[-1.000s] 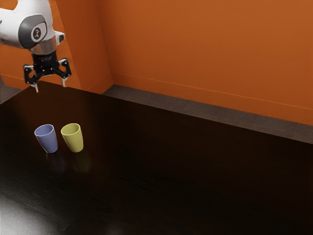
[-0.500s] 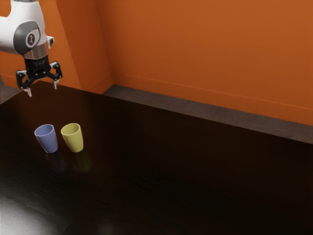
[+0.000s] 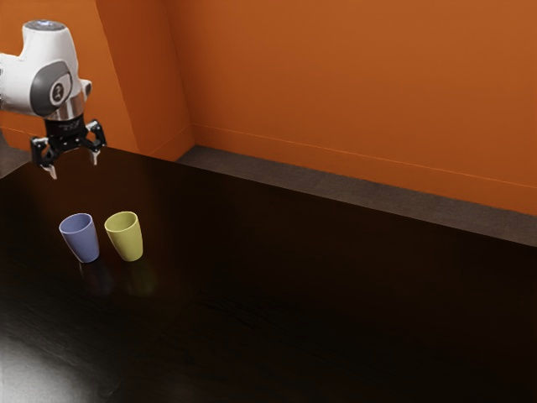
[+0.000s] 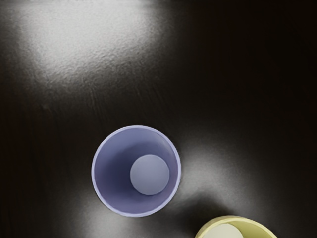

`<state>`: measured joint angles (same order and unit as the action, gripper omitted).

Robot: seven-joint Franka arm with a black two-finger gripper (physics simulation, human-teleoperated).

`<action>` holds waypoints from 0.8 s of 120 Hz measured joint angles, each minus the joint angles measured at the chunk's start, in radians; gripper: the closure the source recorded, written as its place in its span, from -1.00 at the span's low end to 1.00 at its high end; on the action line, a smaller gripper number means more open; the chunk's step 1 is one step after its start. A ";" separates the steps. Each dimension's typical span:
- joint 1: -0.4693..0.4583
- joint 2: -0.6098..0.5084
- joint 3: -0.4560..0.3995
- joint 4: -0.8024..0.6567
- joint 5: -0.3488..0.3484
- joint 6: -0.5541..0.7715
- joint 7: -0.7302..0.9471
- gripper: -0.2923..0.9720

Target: Place the left cup onto the right cup

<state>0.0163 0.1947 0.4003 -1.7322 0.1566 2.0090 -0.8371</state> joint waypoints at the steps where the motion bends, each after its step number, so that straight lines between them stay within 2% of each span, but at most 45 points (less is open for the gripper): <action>1: 0.000 0.001 0.000 0.000 0.000 0.002 0.000 -0.54; 57: 0.000 0.051 0.000 -0.003 -0.020 0.059 -0.006 -0.54; 96: 0.006 0.071 0.015 -0.060 -0.038 0.112 -0.008 -0.54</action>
<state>0.0228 0.2653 0.4150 -1.7917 0.1184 2.1211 -0.8452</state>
